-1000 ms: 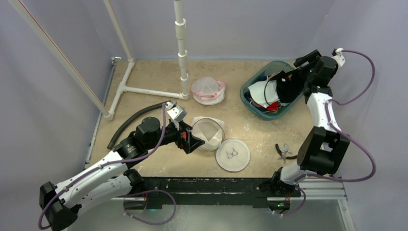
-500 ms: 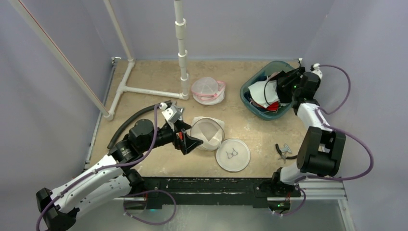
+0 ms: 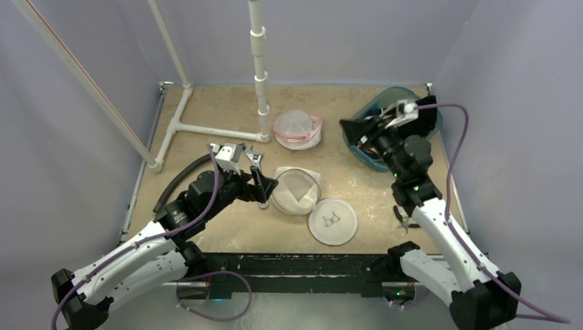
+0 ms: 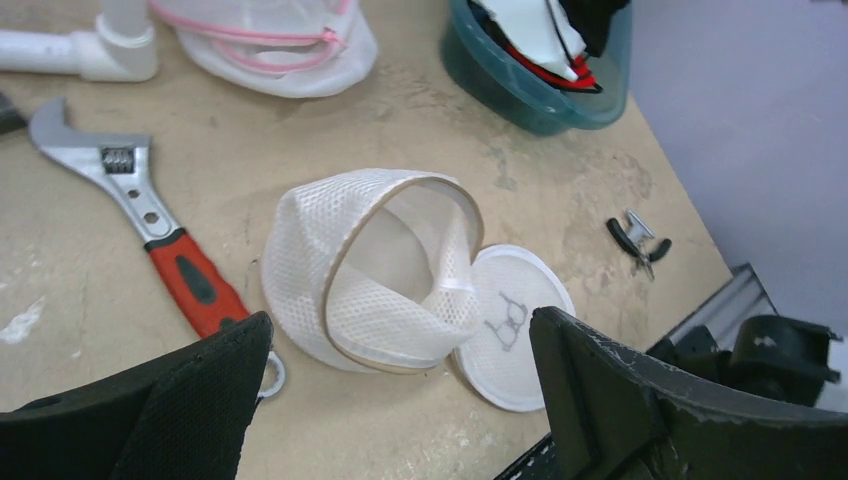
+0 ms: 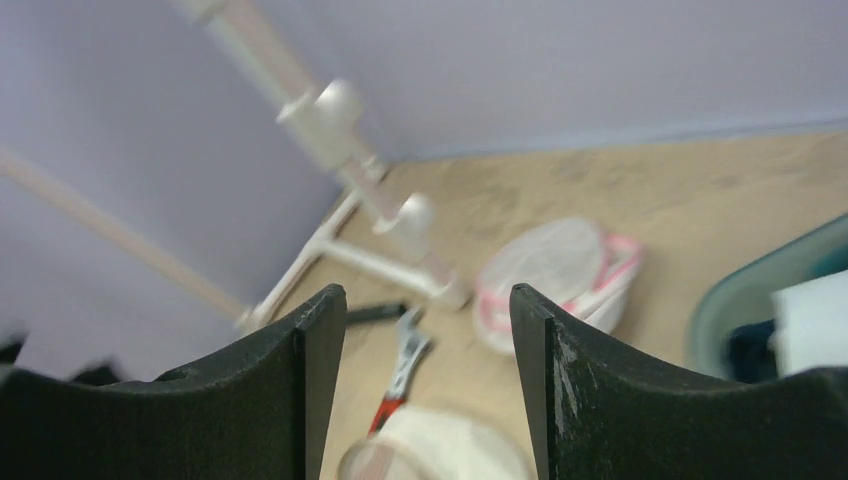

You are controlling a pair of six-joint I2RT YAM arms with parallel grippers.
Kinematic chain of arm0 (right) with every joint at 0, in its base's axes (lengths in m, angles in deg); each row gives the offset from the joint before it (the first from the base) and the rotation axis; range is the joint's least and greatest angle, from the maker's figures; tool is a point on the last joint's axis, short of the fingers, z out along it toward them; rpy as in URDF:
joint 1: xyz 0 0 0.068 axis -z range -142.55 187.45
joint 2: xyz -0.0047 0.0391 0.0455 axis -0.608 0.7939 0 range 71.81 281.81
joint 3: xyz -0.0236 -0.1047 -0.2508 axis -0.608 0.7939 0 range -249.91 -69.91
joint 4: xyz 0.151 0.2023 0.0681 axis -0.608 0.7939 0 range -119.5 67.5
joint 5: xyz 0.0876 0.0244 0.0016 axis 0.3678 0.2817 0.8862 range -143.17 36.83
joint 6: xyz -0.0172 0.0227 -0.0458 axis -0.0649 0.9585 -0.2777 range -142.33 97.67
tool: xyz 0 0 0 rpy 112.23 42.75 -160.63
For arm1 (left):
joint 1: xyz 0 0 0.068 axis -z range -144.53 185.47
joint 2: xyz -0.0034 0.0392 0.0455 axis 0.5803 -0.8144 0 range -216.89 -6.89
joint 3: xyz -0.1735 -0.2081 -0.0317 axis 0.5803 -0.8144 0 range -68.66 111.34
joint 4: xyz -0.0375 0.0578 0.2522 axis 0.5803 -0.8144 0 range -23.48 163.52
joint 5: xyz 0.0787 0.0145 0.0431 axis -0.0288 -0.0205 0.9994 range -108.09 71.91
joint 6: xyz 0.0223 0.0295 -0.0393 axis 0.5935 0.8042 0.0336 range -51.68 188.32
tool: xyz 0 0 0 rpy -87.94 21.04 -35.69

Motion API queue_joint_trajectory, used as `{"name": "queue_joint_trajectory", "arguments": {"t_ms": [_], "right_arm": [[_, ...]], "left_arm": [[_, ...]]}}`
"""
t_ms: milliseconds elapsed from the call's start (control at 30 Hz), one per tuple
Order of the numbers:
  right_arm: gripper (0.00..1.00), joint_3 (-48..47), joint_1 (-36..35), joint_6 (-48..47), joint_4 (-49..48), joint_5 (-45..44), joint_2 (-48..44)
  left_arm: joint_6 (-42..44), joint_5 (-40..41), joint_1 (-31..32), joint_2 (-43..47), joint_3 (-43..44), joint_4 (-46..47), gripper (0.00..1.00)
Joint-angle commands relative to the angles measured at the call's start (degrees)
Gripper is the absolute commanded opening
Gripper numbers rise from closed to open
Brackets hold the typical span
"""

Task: Unzip the laundry bag and remove the bra
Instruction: Adjust the bra in the bin, then close the laundry bag at the center of the board.

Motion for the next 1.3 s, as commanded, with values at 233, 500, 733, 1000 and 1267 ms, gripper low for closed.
{"name": "queue_joint_trajectory", "arguments": {"t_ms": [233, 500, 733, 1000, 1267], "right_arm": [[0.66, 15.3, -16.3, 0.2, 15.2, -6.5, -10.6], [0.67, 22.4, -16.2, 21.1, 35.5, -23.8, -19.2], [0.69, 22.5, -16.1, 28.4, 41.5, -28.4, -23.2], [0.70, 15.2, -16.2, 26.4, 43.4, -33.0, -22.5], [0.71, 9.8, -16.2, 23.5, 45.2, -36.1, -24.5]], "left_arm": [[-10.8, 1.5, 0.2, 1.3, -7.7, 3.0, 0.93], [-9.0, -0.1, 10.8, -0.9, -12.1, 8.5, 0.92], [2.1, 18.1, 34.0, -13.6, -0.8, 5.4, 0.97], [23.6, 20.1, 43.5, -36.3, 12.3, 3.0, 0.90], [34.1, 10.8, 40.8, -51.7, 21.3, 2.7, 0.74]]}}
